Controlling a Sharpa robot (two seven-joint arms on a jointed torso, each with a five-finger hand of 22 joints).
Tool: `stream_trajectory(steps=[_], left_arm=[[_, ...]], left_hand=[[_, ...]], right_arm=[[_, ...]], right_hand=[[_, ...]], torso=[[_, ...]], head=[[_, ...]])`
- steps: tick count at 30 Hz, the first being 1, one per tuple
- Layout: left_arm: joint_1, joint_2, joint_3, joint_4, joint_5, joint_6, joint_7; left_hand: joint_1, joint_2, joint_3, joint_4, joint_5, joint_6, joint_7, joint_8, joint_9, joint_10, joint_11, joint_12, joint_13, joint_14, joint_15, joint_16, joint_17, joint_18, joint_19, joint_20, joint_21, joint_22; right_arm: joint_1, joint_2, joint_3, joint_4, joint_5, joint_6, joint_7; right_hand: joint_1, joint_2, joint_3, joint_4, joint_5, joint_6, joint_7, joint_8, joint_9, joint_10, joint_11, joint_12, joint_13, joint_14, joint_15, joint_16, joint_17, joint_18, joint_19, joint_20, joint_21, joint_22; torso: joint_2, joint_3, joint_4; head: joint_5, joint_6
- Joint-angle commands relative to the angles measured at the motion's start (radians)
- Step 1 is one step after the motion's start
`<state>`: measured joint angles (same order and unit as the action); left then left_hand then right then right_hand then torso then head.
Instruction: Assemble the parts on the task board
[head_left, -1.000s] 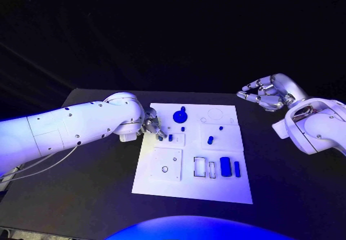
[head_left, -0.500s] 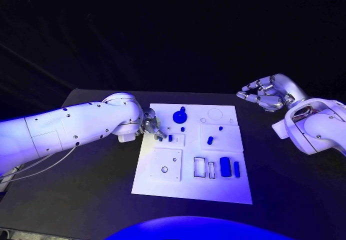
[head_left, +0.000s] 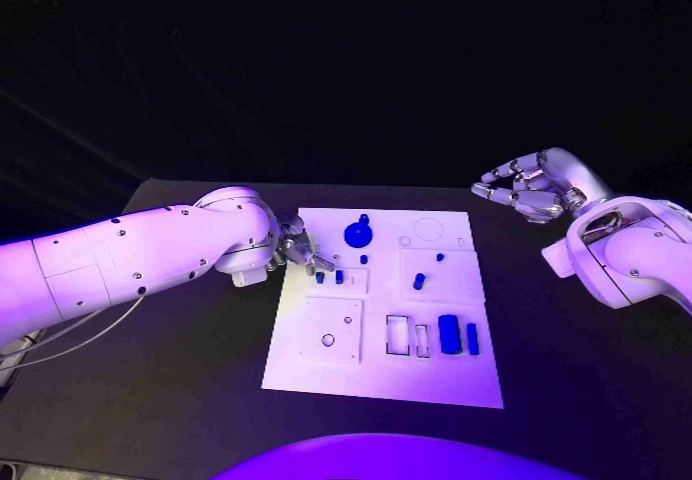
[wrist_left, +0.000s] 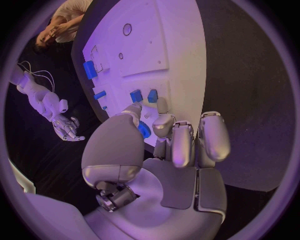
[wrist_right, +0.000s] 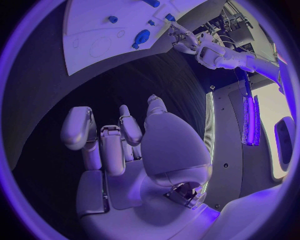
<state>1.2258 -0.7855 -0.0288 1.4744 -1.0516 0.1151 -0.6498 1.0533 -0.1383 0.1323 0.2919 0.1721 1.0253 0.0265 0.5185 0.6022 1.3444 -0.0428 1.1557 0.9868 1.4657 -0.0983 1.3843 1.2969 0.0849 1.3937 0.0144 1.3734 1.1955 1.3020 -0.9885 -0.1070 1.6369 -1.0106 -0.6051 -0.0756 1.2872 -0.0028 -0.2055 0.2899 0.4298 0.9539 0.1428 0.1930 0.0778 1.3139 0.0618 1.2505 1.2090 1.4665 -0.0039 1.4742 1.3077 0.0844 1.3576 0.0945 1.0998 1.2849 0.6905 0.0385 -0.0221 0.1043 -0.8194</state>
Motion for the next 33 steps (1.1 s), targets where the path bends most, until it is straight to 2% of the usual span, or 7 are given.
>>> stream_trajectory(steps=[1, 7, 10, 13, 18, 24, 33], left_arm=[[0.000, -0.008, 0.005, 0.013, 0.042, -0.057, 0.015], [0.005, -0.030, 0.015, 0.039, 0.090, -0.119, 0.069], [0.006, -0.033, 0.016, 0.045, 0.113, -0.193, 0.151], [0.006, -0.027, 0.014, 0.049, 0.107, -0.283, 0.289], [0.002, -0.002, 0.003, 0.050, -0.004, -0.396, 0.469], [-0.006, 0.032, -0.008, 0.036, -0.205, -0.437, 0.528], [-0.021, 0.080, -0.018, -0.005, -0.373, -0.374, 0.534]], left_hand=[[0.004, 0.017, -0.013, 0.000, 0.003, -0.013, 0.002, 0.001, -0.003, -0.016, 0.002, -0.018, -0.021, 0.042, 0.001, -0.001, -0.001, -0.003, -0.007, 0.000, -0.008, -0.005], [0.036, 0.043, -0.067, 0.000, 0.004, -0.069, 0.028, -0.025, -0.029, -0.148, 0.025, -0.198, -0.246, 0.034, 0.020, -0.016, -0.021, 0.012, -0.051, 0.013, -0.059, -0.087], [0.093, 0.059, -0.087, -0.003, 0.003, -0.147, 0.071, -0.055, -0.062, -0.276, 0.068, -0.310, -0.350, 0.003, 0.056, -0.046, -0.062, 0.056, -0.193, 0.038, -0.224, -0.325], [0.223, 0.068, -0.067, -0.035, 0.006, -0.214, 0.106, -0.076, -0.090, -0.366, 0.099, -0.371, -0.393, -0.111, 0.085, -0.198, -0.259, 0.095, -0.339, 0.061, -0.405, -0.550], [0.409, 0.058, -0.003, -0.099, 0.009, -0.226, 0.122, -0.078, -0.125, -0.437, 0.118, -0.451, -0.466, -0.246, 0.105, -0.349, -0.444, 0.098, -0.371, 0.083, -0.479, -0.593], [0.477, 0.016, 0.046, -0.103, 0.010, -0.213, 0.125, -0.108, -0.197, -0.460, 0.127, -0.541, -0.570, -0.242, 0.113, -0.331, -0.453, 0.099, -0.344, 0.090, -0.480, -0.598], [0.498, -0.033, 0.089, -0.094, 0.008, -0.159, 0.112, -0.169, -0.308, -0.426, 0.126, -0.623, -0.689, -0.179, 0.111, -0.208, -0.366, 0.097, -0.321, 0.090, -0.431, -0.557]], right_arm=[[0.000, 0.001, 0.000, -0.001, -0.009, 0.001, 0.005], [-0.001, 0.004, 0.000, -0.005, -0.005, 0.001, 0.007], [-0.001, 0.006, 0.000, -0.007, -0.004, 0.001, 0.007], [-0.002, 0.007, 0.000, -0.008, -0.002, 0.003, 0.008], [-0.004, 0.009, -0.001, -0.008, 0.000, 0.005, 0.010], [-0.007, 0.012, -0.001, -0.009, 0.008, 0.011, 0.016], [-0.011, 0.015, -0.001, -0.008, 0.013, 0.014, 0.018]], right_hand=[[-0.005, 0.001, -0.005, 0.000, 0.001, -0.009, 0.001, 0.003, -0.001, -0.005, -0.001, -0.004, -0.001, 0.060, -0.009, -0.005, 0.080, 0.015, -0.002, -0.001, -0.004, -0.001], [-0.010, 0.004, -0.007, 0.001, -0.003, -0.009, 0.001, 0.004, -0.001, -0.005, -0.001, -0.003, -0.001, 0.060, -0.009, -0.005, 0.080, 0.015, -0.002, -0.001, -0.005, -0.001], [-0.010, 0.004, -0.008, 0.001, -0.004, -0.009, 0.001, 0.004, -0.001, -0.005, -0.001, -0.004, -0.002, 0.060, -0.009, -0.005, 0.080, 0.015, -0.002, -0.001, -0.005, -0.001], [-0.010, 0.005, -0.007, 0.001, -0.003, -0.009, 0.001, 0.004, -0.001, -0.006, -0.001, -0.005, -0.003, 0.060, -0.009, -0.005, 0.079, 0.016, -0.003, -0.001, -0.006, -0.002], [-0.008, 0.007, -0.007, -0.001, -0.002, -0.010, 0.001, 0.005, -0.001, -0.007, -0.001, -0.006, -0.004, 0.060, -0.009, -0.006, 0.079, 0.016, -0.003, -0.001, -0.007, -0.002], [-0.005, 0.010, -0.006, -0.002, 0.001, -0.010, 0.001, 0.005, -0.001, -0.008, -0.001, -0.007, -0.005, 0.060, -0.009, -0.006, 0.079, 0.016, -0.003, -0.001, -0.007, -0.001], [-0.004, 0.010, -0.006, -0.002, 0.001, -0.010, 0.001, 0.005, -0.001, -0.009, -0.001, -0.008, -0.007, 0.060, -0.009, -0.006, 0.079, 0.016, -0.003, -0.001, -0.007, -0.001]], torso=[[0.000, 0.0002, 0.0002], [-0.002, 0.0018, -0.0010], [-0.001, 0.0019, -0.0012], [-0.001, 0.0010, 0.0002], [-0.001, 0.0008, 0.0003], [-0.001, 0.0012, -0.0023], [0.000, 0.0002, -0.0002]], head=[[-0.006, -0.001], [-0.008, 0.003], [-0.010, 0.006], [-0.014, 0.013], [-0.019, 0.017], [-0.019, 0.024], [-0.023, 0.026]])
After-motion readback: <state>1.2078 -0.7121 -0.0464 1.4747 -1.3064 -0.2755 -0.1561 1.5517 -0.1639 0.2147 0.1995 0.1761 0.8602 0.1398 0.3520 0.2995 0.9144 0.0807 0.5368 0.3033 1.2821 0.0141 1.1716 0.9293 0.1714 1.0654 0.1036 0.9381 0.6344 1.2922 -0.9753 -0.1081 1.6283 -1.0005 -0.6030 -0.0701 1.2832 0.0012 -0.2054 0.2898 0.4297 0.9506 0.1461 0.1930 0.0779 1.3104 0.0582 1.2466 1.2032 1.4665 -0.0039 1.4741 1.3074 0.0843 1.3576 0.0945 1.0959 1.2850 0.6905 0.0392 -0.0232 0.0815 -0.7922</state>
